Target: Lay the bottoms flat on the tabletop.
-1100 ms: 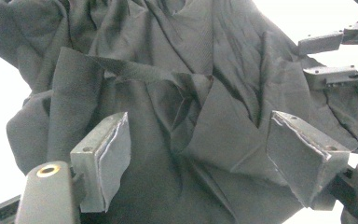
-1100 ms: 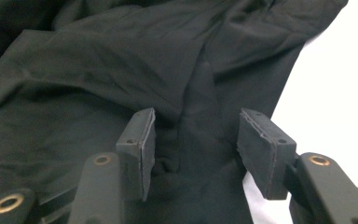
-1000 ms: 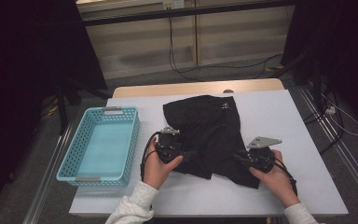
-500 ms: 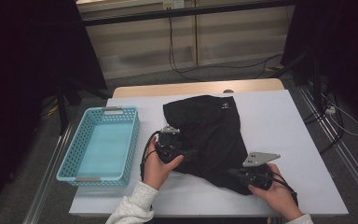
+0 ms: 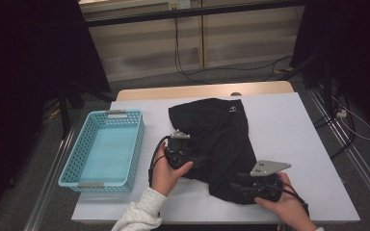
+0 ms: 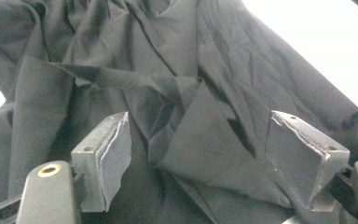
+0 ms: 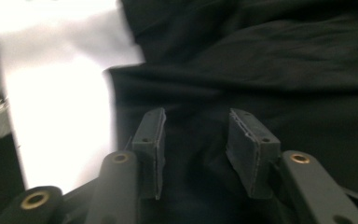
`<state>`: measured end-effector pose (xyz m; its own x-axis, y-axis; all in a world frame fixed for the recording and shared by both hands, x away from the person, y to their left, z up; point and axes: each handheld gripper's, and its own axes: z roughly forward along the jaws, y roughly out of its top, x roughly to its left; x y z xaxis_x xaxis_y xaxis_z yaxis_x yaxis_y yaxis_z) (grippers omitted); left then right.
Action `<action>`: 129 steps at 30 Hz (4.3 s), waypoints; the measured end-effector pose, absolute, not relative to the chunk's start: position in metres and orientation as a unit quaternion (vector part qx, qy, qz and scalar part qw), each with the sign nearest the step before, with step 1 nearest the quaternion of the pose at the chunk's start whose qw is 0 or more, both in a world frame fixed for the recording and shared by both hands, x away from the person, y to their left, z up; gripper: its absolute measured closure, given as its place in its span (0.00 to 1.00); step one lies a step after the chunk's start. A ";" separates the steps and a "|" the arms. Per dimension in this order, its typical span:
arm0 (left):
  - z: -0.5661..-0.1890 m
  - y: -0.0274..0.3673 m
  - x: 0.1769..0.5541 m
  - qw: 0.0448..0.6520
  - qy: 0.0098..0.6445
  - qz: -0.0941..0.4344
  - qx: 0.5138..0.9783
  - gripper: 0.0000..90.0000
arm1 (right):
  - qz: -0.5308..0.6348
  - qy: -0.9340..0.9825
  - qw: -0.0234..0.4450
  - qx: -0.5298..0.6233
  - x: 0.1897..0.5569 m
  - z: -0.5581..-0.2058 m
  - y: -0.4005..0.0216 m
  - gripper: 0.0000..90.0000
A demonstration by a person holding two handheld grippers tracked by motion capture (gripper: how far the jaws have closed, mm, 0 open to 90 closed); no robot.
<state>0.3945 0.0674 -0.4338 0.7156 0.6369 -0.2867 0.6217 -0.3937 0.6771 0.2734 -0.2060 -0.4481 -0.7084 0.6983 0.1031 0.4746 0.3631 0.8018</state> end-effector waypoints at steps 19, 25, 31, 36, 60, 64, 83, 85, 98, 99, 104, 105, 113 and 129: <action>-0.442 0.070 0.397 0.391 0.384 0.016 0.836 0.26 | 0.376 0.784 0.189 0.456 0.303 -0.462 -0.239 0.64; -0.444 0.072 0.398 0.388 0.386 0.016 0.837 0.26 | 0.376 0.808 0.178 0.418 0.302 -0.467 -0.226 0.93; -0.445 0.072 0.398 0.387 0.385 0.021 0.838 0.27 | 0.383 0.808 0.171 0.414 0.301 -0.465 -0.230 1.00; -0.454 0.073 0.400 0.378 0.387 0.023 0.841 0.28 | 0.391 0.792 0.179 0.434 0.299 -0.460 -0.253 1.00; -0.454 0.074 0.398 0.363 0.378 0.057 0.850 0.54 | 0.361 0.779 0.215 0.465 0.307 -0.462 -0.266 1.00; -0.454 0.074 0.398 0.362 0.377 0.057 0.850 0.53 | 0.355 0.761 0.238 0.488 0.307 -0.463 -0.285 1.00; -0.440 0.072 0.394 0.387 0.372 0.043 0.843 0.40 | 0.383 0.789 0.200 0.437 0.303 -0.458 -0.247 0.62; -0.438 0.071 0.392 0.390 0.369 0.040 0.843 0.38 | 0.370 0.799 0.189 0.435 0.306 -0.468 -0.241 0.61; -0.434 0.072 0.392 0.397 0.367 0.040 0.840 0.37 | 0.408 0.746 0.251 0.462 0.308 -0.441 -0.273 1.00; -0.434 0.072 0.392 0.397 0.367 0.040 0.840 0.37 | 0.411 0.738 0.252 0.472 0.307 -0.441 -0.279 1.00; -0.433 0.070 0.391 0.399 0.365 0.041 0.840 0.36 | 0.411 0.735 0.250 0.478 0.306 -0.448 -0.285 0.98; -0.433 0.069 0.390 0.402 0.365 0.041 0.839 0.36 | 0.406 0.739 0.248 0.477 0.306 -0.449 -0.282 0.99; -0.429 0.063 0.385 0.408 0.352 0.035 0.842 0.32 | 0.385 0.753 0.248 0.473 0.305 -0.455 -0.273 0.81; -0.432 0.015 0.361 0.417 0.281 -0.004 0.864 0.30 | 0.386 0.761 0.231 0.467 0.286 -0.453 -0.267 0.54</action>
<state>0.3610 0.0150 -0.4316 0.8418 0.4832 -0.2407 0.4893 -0.4944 0.7184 0.2857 -0.2666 -0.4530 -0.4558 0.8900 0.0091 0.5322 0.2644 0.8043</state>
